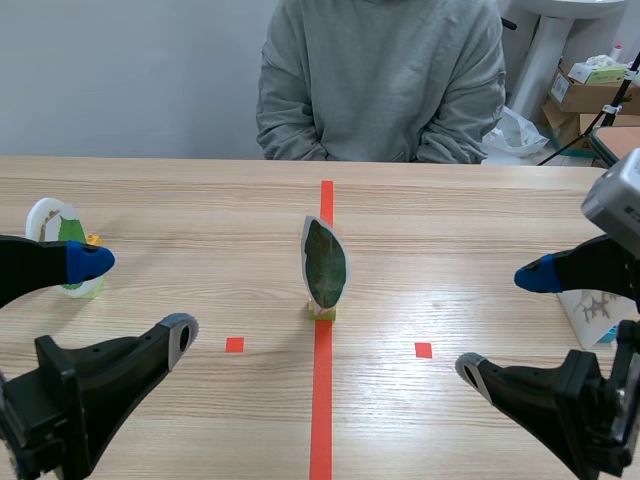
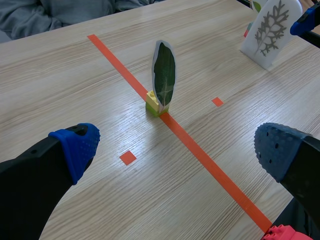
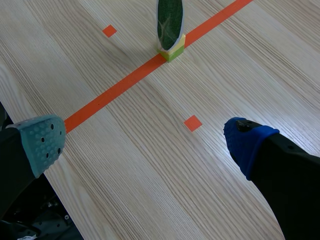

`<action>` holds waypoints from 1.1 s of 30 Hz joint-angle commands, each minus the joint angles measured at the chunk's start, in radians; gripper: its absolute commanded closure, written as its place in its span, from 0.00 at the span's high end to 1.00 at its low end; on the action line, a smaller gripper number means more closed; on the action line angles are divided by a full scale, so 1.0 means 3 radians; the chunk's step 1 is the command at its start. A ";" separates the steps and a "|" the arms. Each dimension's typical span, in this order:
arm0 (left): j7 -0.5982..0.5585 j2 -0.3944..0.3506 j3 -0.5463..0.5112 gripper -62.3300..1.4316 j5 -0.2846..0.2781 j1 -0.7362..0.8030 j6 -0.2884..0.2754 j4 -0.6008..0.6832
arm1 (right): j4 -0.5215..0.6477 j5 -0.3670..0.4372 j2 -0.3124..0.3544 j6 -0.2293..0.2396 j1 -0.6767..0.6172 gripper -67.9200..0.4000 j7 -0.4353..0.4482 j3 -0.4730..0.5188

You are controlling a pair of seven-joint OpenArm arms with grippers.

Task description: Do the leaf sorting experiment

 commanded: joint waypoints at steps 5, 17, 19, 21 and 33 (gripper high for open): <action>-0.0056 0.0008 -0.0003 1.00 -0.0034 -0.0011 -0.0009 0.0025 | 0.0020 0.0037 0.0018 0.0025 0.0041 1.00 0.0025 0.0056; -0.0056 0.0008 -0.0003 1.00 -0.0034 -0.0011 -0.0009 0.0025 | 0.0020 0.0037 0.0018 0.0025 0.0041 1.00 0.0024 0.0056; -0.0056 0.0008 -0.0003 1.00 -0.0034 -0.0011 -0.0009 0.0025 | 0.0020 0.0037 0.0018 0.0025 0.0039 1.00 0.0024 0.0056; -0.0056 0.0008 -0.0003 1.00 -0.0034 -0.0011 -0.0009 0.0025 | 0.0020 0.0037 0.0018 0.0025 0.0039 1.00 0.0024 0.0056; -0.0047 -0.0038 0.0004 1.00 -0.0006 -0.0097 -0.0009 -0.0015 | 0.0020 0.0037 0.0018 0.0025 0.0039 1.00 0.0011 0.0056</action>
